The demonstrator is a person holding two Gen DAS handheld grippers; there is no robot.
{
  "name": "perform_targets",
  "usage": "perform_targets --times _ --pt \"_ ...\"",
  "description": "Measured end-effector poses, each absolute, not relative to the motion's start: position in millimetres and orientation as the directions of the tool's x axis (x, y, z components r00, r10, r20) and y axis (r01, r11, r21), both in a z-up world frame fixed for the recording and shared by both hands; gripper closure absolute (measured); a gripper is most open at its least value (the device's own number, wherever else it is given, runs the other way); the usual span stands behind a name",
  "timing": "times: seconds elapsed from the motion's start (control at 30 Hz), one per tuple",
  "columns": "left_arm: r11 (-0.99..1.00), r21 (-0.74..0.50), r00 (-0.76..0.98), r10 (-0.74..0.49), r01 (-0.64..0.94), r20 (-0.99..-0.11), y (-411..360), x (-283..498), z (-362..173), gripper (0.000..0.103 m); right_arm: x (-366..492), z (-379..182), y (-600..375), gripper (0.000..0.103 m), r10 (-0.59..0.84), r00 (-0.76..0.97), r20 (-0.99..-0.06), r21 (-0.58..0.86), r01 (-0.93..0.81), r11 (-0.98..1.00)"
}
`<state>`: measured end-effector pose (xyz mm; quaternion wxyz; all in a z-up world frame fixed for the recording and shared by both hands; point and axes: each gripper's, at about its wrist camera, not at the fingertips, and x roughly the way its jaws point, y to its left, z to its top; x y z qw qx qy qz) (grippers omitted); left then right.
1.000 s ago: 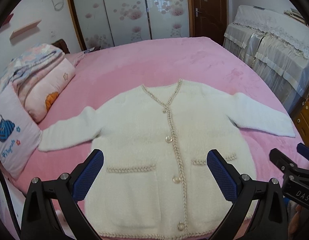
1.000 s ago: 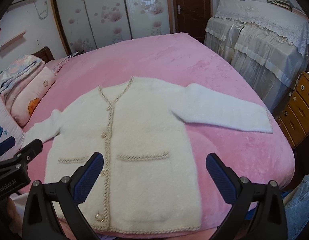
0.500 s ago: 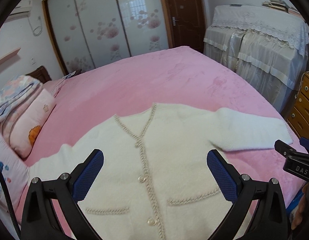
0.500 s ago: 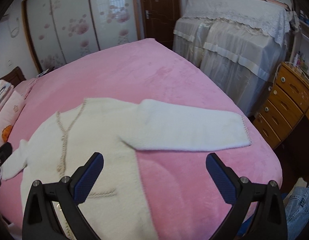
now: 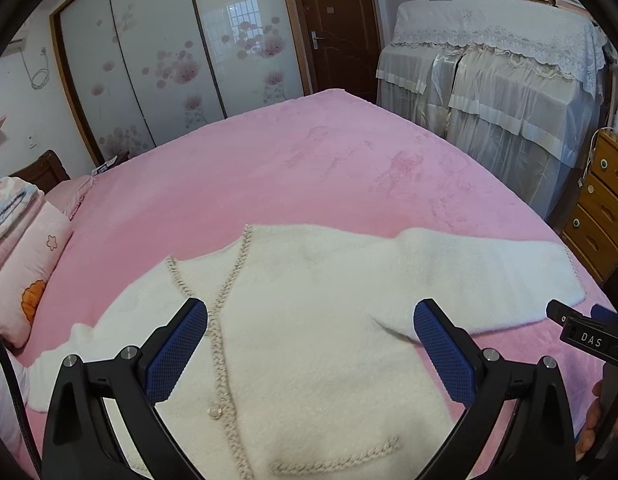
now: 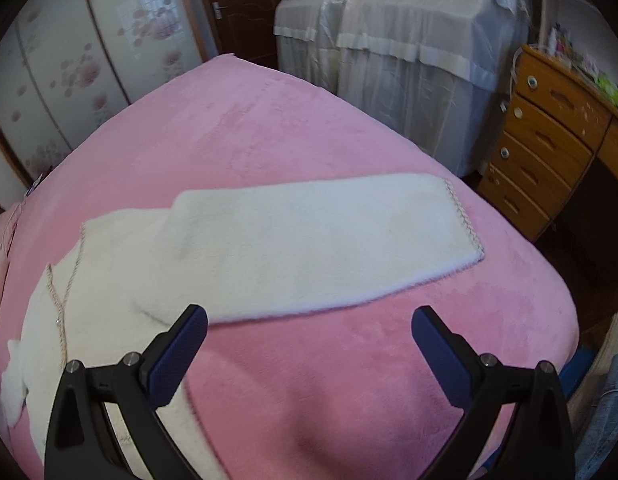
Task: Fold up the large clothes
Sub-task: 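Move the right tool to the cuff of the sleeve nearest it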
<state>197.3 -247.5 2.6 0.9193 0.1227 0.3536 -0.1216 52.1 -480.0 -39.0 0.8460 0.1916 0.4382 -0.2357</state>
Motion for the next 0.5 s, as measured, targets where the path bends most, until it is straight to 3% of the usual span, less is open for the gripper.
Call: perform_targets --times 0.5 --pt "0.940 0.159 0.679 -0.095 0.302 -0.728 -305.6 241.6 -61.8 0.000 38.7 -120.1 -577.8 0.017 -0.137 0.492 -0.860 0.319 0.727 0.607"
